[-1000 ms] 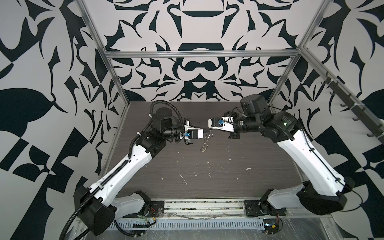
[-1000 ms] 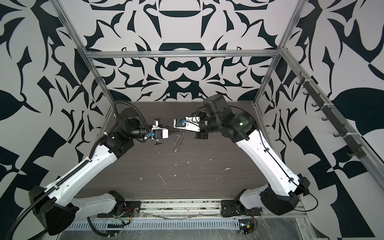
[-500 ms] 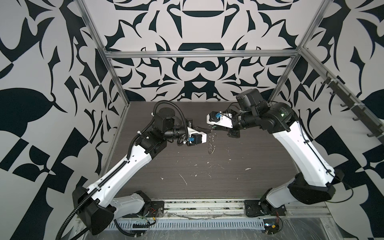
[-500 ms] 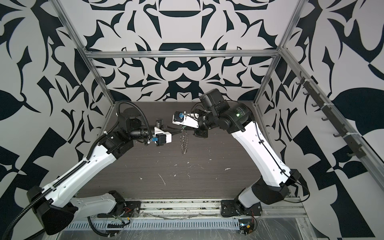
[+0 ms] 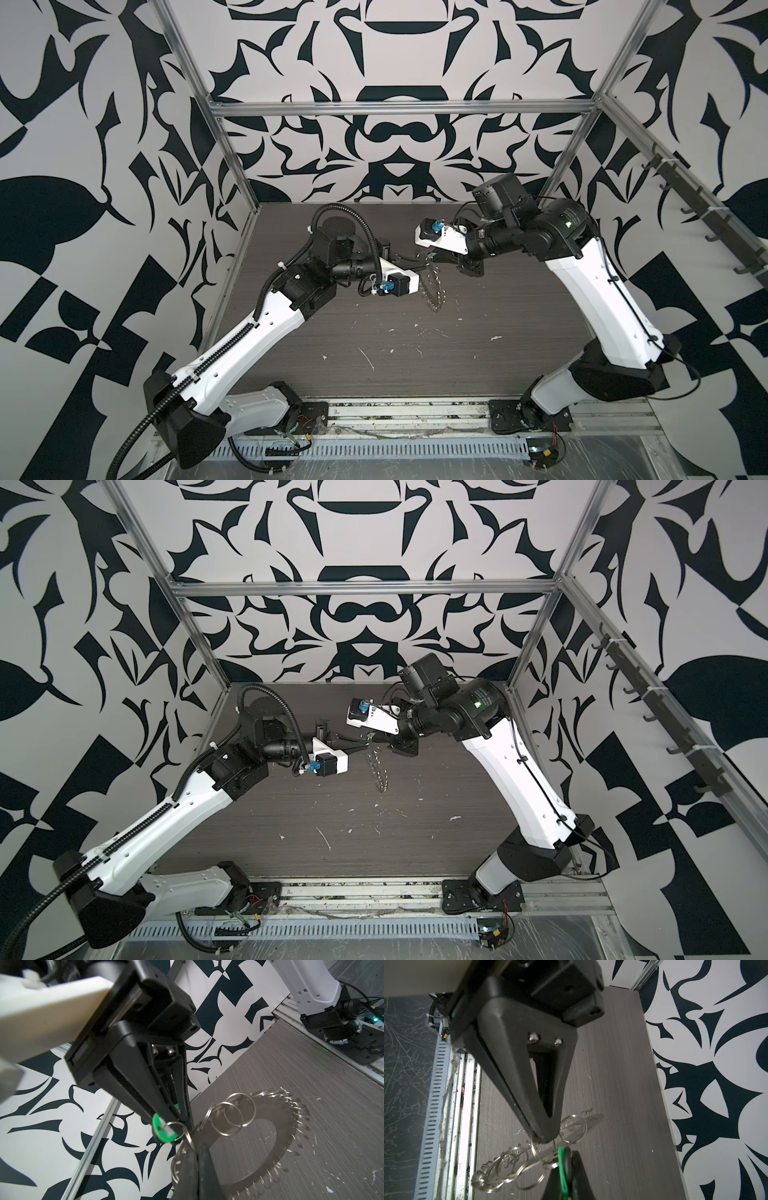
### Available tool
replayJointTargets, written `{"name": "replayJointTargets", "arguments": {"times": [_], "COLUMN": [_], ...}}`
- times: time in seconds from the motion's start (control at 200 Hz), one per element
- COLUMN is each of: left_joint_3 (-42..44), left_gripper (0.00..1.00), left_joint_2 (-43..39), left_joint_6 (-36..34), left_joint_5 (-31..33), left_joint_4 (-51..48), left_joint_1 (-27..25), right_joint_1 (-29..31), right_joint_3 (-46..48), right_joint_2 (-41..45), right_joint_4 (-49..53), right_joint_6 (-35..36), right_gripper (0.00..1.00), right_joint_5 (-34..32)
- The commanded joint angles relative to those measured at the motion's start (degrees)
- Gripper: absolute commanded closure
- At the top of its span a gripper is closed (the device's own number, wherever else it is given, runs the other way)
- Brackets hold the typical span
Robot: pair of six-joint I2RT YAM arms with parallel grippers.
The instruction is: Remove the keys from the keyring
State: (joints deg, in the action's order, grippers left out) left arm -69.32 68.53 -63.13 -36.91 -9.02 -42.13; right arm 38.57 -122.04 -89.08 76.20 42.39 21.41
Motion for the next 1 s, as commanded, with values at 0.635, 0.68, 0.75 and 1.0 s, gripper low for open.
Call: {"name": "replayJointTargets", "arguments": {"times": [0.635, 0.68, 0.75, 1.0], "left_joint_3": [1.3, 0.9, 0.2, -1.5], "left_gripper": [1.00, 1.00, 1.00, 1.00], "left_joint_2": [-1.1, -0.9, -0.6, 0.5], "left_joint_6": [15.1, 15.1, 14.3, 7.9], "left_joint_5": [-12.7, -13.6, -14.7, -17.4], "left_joint_4": [2.4, 1.9, 0.7, -2.5], "left_joint_1": [3.5, 4.0, 4.7, 5.0], "right_joint_1": [-1.2, -1.3, -1.3, -0.9], "right_joint_3": [17.3, 17.8, 17.9, 16.6], "right_joint_2": [13.2, 13.5, 13.3, 13.3], "right_joint_4": [-27.5, -26.8, -24.6, -24.3], "right_joint_6": [14.2, 16.7, 21.0, 28.2], "right_gripper": [1.00, 1.00, 1.00, 1.00], "right_joint_5": [-2.1, -3.5, -5.9, -10.6]}}
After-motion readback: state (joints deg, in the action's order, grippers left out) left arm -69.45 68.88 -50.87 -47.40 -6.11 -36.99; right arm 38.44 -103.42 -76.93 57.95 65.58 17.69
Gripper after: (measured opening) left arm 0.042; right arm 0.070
